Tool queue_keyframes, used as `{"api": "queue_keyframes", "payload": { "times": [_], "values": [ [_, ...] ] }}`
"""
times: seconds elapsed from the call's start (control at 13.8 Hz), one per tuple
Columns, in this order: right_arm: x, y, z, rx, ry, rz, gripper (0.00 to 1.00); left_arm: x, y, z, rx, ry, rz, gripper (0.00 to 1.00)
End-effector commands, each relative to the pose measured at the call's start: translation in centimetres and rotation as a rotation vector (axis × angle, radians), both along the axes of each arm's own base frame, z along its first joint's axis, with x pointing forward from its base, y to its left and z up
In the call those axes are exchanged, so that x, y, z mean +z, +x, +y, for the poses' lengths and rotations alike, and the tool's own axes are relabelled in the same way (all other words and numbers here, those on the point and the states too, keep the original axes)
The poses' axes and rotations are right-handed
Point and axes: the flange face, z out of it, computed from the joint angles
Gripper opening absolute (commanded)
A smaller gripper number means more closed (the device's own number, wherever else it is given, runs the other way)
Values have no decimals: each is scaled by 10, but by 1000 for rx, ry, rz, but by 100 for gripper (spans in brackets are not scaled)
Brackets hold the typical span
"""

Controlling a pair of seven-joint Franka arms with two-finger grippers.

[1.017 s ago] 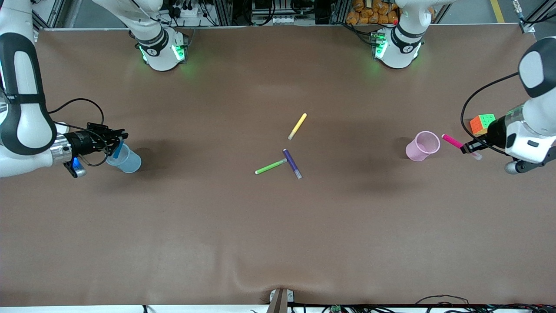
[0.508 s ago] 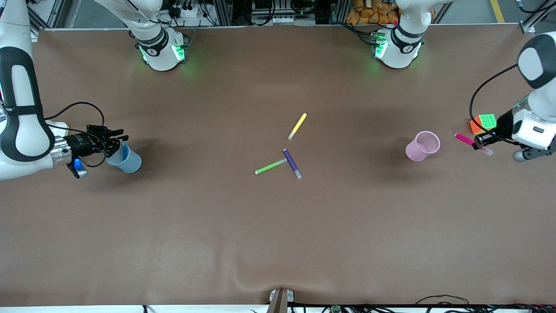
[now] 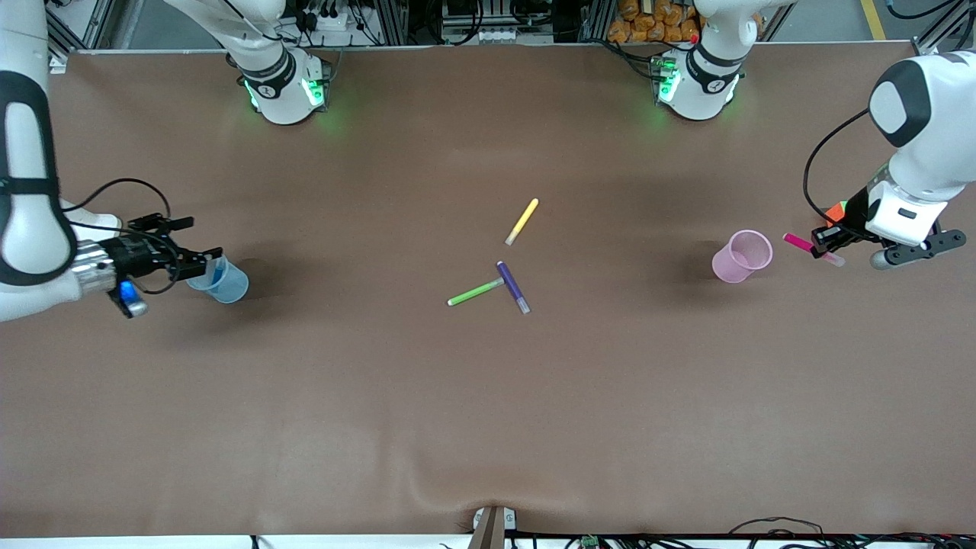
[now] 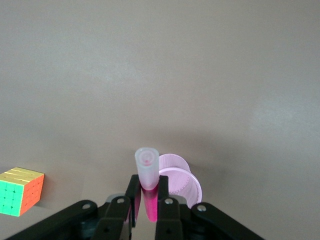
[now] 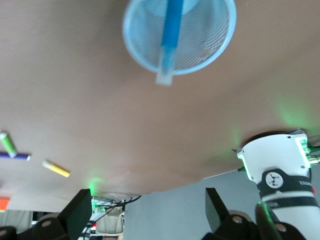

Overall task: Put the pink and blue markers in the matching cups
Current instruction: 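Drop the blue marker into the blue cup with the right gripper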

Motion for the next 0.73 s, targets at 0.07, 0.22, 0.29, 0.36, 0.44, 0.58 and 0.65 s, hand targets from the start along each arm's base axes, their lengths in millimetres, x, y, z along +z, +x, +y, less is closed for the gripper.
{"api": "queue_keyframes", "payload": {
  "times": [0.07, 0.22, 0.29, 0.36, 0.44, 0.58, 0.65],
  "values": [
    [70, 28, 17, 66, 1, -100, 100, -4, -21, 4, 40, 23, -47, 0],
    [95, 36, 29, 123, -51, -143, 100, -17, -27, 3, 43, 24, -66, 0],
    [111, 40, 33, 162, -91, -162, 100, -20, -28, 2, 43, 22, -66, 0],
    [129, 42, 47, 204, -124, -181, 100, -22, -29, -1, 38, 22, -62, 0],
    [145, 44, 52, 228, -152, -196, 100, -25, -29, -7, 25, 24, -54, 0],
    [176, 45, 61, 243, -159, -242, 100, -33, -31, -22, -3, 24, -36, 0],
    [194, 43, 76, 264, -178, -270, 100, -37, -31, -24, -9, 22, -27, 0]
  ]
}}
